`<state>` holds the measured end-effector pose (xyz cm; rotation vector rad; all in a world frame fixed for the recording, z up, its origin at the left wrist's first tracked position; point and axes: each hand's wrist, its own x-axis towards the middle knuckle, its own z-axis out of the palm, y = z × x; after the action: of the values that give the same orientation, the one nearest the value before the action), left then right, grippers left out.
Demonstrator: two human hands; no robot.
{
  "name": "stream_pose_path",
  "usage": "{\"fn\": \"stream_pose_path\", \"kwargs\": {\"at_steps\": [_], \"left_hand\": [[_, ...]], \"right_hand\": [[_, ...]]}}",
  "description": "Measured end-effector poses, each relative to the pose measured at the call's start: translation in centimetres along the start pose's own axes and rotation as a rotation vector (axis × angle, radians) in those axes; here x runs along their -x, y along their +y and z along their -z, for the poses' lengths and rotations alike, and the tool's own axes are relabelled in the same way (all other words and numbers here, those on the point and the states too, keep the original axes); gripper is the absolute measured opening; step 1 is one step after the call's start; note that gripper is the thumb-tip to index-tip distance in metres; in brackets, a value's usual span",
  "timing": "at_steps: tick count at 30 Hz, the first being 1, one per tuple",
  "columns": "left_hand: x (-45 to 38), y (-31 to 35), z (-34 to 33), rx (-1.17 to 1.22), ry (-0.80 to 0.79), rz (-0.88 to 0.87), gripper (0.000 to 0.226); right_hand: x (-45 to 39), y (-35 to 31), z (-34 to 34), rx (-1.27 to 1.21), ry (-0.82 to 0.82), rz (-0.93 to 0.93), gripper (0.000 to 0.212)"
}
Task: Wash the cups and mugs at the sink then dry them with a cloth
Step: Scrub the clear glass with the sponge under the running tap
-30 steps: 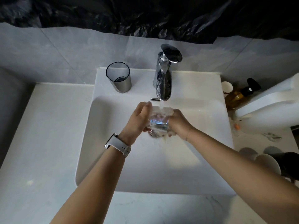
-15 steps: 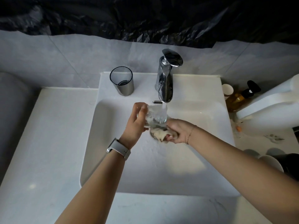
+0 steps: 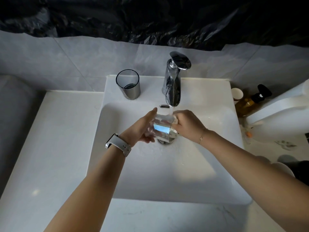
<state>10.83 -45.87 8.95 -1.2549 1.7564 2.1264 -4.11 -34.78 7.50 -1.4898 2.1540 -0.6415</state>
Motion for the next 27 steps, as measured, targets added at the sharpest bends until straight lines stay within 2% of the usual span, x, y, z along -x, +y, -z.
{"fn": "stream_pose_path", "kwargs": {"at_steps": [2, 4, 5, 7, 8, 10, 11, 14, 15, 16, 17, 19, 21, 23, 25, 27], "left_hand": [[0.1, -0.9, -0.7, 0.074, 0.056, -0.258, 0.054], [0.2, -1.5, -1.4, 0.170, 0.137, -0.407, 0.044], [0.3, -1.6, -1.7, 0.205, 0.164, -0.406, 0.042], [0.3, -1.2, -1.7, 0.212, 0.166, -0.283, 0.043], [0.4, -1.0, -1.5, 0.196, 0.144, -0.190, 0.044], [0.5, -0.8, -1.1, 0.171, 0.068, -0.020, 0.047], [0.5, -0.7, -1.0, 0.126, 0.030, 0.047, 0.047], [0.3, -0.6, -1.1, -0.029, -0.049, 0.283, 0.047], [0.3, -0.6, -1.1, -0.046, -0.070, 0.339, 0.047], [0.3, -0.6, -1.1, -0.054, -0.088, 0.352, 0.049], [0.2, -0.8, -0.9, -0.065, -0.099, 0.309, 0.054], [0.2, -1.3, -0.7, -0.001, -0.110, 0.121, 0.058], [0.4, -1.8, -1.1, 0.165, -0.113, -0.104, 0.054], [0.1, -2.2, -1.9, 0.254, 0.003, -0.265, 0.055], [-0.7, -2.2, -2.3, 0.237, 0.182, -0.292, 0.051], [-1.5, -1.6, -2.0, 0.193, 0.242, -0.175, 0.046]], "right_hand": [[0.0, 0.0, -0.4, -0.413, -0.017, -0.240, 0.016], [0.2, -0.7, -0.5, -0.762, -0.157, -0.437, 0.029], [0.5, -0.9, -0.9, -0.840, -0.204, -0.485, 0.032], [1.1, -1.6, -1.5, -0.855, -0.201, -0.530, 0.022], [1.3, -1.7, -1.7, -0.816, -0.173, -0.542, 0.017], [1.6, -1.5, -1.6, -0.596, -0.061, -0.436, 0.024], [1.6, -1.0, -1.7, -0.400, 0.009, -0.309, 0.028], [1.7, 0.2, -1.3, 0.218, 0.122, 0.225, 0.020], [1.9, 0.6, -1.3, 0.313, 0.160, 0.349, 0.025], [2.2, 0.5, -1.3, 0.329, 0.181, 0.394, 0.029], [2.4, 0.4, -1.1, 0.277, 0.160, 0.355, 0.028], [2.5, 0.0, -1.0, 0.070, 0.094, 0.080, 0.018], [2.1, -0.2, -1.1, -0.297, 0.016, -0.255, 0.025], [1.4, -0.5, -0.8, -0.636, -0.120, -0.508, 0.020], [0.7, -1.0, -0.6, -0.827, -0.288, -0.633, 0.015], [0.2, -1.4, -0.7, -0.852, -0.344, -0.671, 0.016]]}}
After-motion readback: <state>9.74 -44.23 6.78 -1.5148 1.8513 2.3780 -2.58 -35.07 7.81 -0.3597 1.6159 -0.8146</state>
